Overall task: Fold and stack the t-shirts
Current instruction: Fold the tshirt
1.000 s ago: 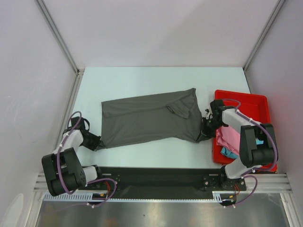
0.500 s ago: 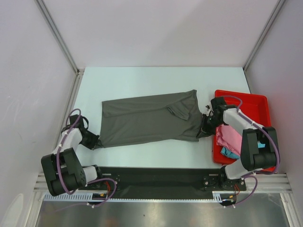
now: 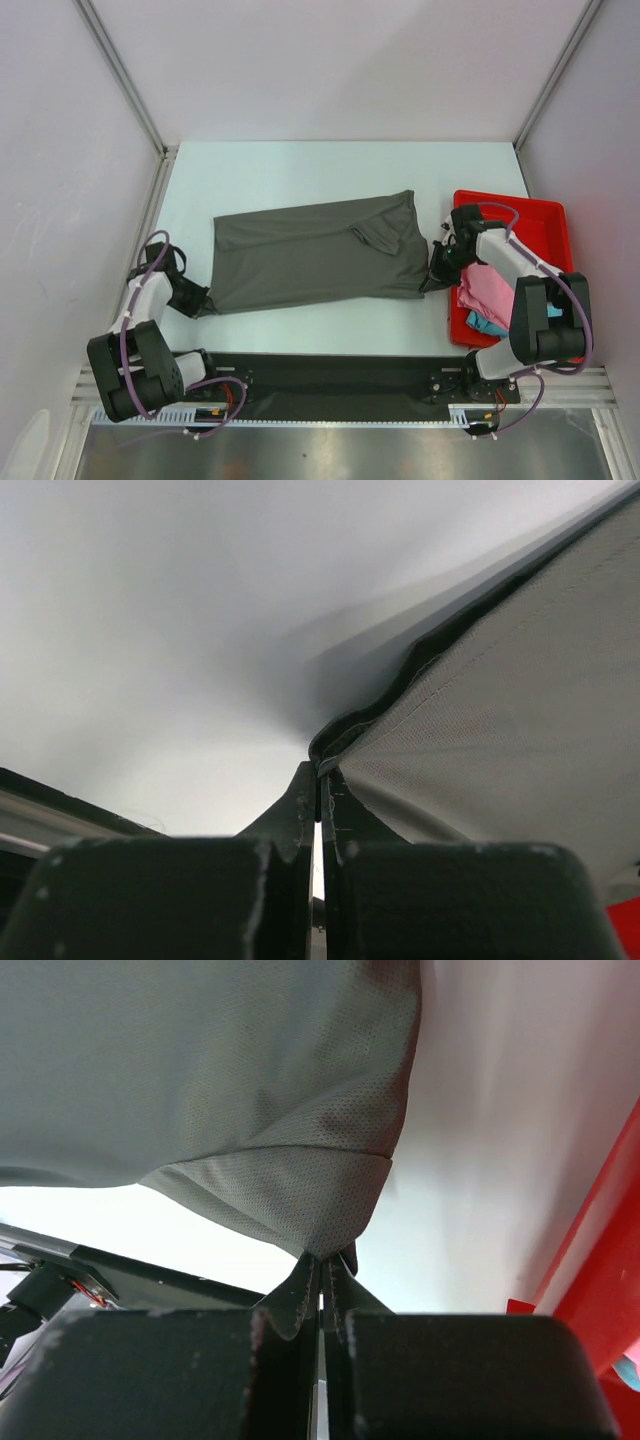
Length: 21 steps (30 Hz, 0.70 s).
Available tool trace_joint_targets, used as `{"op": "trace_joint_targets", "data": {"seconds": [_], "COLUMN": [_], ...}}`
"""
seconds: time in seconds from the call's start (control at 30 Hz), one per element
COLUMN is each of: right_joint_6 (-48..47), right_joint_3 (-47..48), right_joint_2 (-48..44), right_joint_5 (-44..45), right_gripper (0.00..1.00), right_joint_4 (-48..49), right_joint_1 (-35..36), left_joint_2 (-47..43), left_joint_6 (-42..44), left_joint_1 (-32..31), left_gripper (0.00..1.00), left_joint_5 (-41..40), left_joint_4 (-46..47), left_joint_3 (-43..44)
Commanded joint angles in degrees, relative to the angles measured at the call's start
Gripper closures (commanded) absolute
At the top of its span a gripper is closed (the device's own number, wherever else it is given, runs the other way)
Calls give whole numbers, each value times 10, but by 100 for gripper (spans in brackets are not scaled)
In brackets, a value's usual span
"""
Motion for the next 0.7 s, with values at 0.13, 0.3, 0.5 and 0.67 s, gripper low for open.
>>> {"op": "trace_joint_targets", "data": {"seconds": [0.13, 0.3, 0.5, 0.67], "right_joint_6": [8, 10, 10, 8], "right_joint_3": [115, 200, 291, 347], "right_joint_2": [47, 107, 180, 231], "right_joint_5": [-2, -2, -6, -5], "right_gripper": [100, 100, 100, 100], "right_joint_4": [-3, -2, -3, -9], "right_joint_1": [-9, -11, -12, -12], "left_joint_2": [15, 62, 130, 190], "left_joint_6": [2, -3, -10, -11], "left_joint_1": [7, 7, 6, 1], "left_gripper": [100, 100, 100, 100], "left_joint_5": [15, 34, 53, 72], "left_joint_4": [6, 4, 12, 17], "left_joint_3": [65, 103, 163, 228]}}
